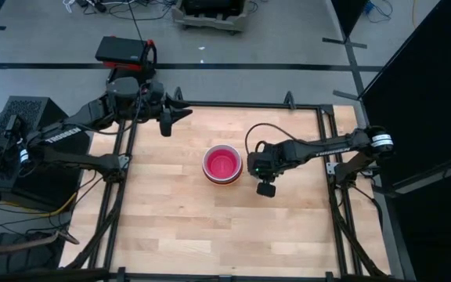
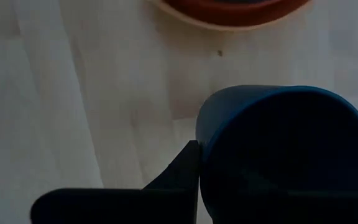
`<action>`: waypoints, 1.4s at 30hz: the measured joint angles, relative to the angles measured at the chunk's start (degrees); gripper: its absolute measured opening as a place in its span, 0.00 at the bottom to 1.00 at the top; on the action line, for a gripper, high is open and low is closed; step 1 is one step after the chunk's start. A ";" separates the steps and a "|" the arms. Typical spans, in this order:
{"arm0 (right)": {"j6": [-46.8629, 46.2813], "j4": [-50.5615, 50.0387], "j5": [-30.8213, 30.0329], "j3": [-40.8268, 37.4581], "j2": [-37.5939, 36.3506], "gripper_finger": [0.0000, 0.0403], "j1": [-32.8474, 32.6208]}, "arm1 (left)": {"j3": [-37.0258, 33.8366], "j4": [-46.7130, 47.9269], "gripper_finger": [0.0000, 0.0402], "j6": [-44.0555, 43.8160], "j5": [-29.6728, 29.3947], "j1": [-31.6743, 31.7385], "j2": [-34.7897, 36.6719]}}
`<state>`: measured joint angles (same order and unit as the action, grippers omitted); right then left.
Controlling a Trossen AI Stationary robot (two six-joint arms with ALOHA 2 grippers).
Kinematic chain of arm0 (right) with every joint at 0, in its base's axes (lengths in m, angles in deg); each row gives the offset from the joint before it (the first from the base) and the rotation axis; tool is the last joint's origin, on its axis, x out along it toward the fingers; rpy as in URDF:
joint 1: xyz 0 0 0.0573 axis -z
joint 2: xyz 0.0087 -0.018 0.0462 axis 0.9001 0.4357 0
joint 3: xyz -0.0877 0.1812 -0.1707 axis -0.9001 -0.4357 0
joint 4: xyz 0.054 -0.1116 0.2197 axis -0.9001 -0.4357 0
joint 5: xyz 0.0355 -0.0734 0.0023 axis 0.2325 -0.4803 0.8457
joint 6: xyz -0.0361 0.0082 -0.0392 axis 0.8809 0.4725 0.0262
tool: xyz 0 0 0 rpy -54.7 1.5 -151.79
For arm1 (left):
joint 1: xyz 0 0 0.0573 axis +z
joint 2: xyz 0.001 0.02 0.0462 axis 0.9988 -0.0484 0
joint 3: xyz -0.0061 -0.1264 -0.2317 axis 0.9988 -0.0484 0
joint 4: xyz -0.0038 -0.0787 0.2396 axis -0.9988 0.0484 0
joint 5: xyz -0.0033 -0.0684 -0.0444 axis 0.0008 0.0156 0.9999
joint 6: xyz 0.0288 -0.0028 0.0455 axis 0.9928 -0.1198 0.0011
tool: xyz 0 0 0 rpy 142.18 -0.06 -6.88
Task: Nest bowls inside each other
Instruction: Move the blue cup to the right side of the stacked bowls
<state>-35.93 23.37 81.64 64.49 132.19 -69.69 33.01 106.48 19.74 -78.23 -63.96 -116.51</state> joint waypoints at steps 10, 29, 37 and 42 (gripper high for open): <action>0.30 1.70 1.20 0.00 1.28 0.00 0.09 | 0.00 0.08 0.36 -0.30 -0.07 0.00 0.00; 0.67 2.04 1.08 0.02 2.63 0.00 1.24 | 0.00 -0.09 0.36 -1.10 -0.11 0.00 0.00; 1.79 2.56 1.23 0.15 4.48 0.00 1.22 | 0.00 -0.09 0.36 -1.16 -0.09 0.00 0.00; 1.71 2.51 1.78 0.67 4.51 0.02 1.54 | 0.00 -0.11 0.36 -1.12 -0.11 0.00 0.00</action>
<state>-34.22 25.89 83.42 65.16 136.70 -68.15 33.01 106.38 18.61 -78.34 -63.96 -116.51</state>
